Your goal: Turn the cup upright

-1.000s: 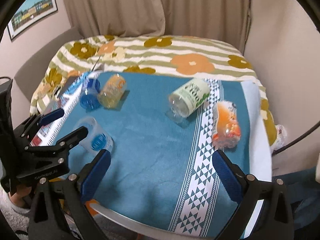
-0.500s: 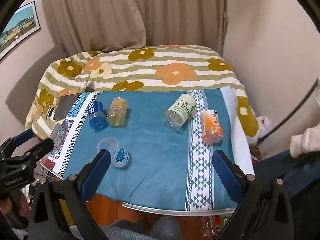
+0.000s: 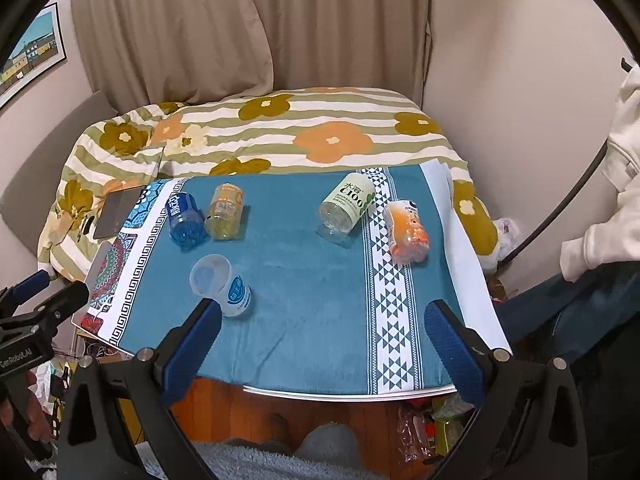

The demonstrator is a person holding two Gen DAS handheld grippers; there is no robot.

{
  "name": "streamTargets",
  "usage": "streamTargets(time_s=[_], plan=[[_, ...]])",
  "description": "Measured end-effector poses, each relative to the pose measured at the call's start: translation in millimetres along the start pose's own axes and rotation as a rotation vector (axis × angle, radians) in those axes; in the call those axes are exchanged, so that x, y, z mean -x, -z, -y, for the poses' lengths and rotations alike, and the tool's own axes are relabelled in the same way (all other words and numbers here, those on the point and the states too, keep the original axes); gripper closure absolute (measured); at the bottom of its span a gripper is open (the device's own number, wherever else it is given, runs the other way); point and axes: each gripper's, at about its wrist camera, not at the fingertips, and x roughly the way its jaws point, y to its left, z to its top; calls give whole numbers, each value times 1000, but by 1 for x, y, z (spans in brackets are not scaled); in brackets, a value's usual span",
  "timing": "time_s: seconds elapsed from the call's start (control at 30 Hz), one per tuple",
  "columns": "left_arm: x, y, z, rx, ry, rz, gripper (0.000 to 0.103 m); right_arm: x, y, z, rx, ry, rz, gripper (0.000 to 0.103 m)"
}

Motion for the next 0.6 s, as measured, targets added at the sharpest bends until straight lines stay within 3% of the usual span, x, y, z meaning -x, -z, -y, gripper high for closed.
streamTargets(time_s=[0.6], plan=[[3, 0, 5, -23, 3, 9, 0, 5, 3, 1, -17, 11, 10, 2]])
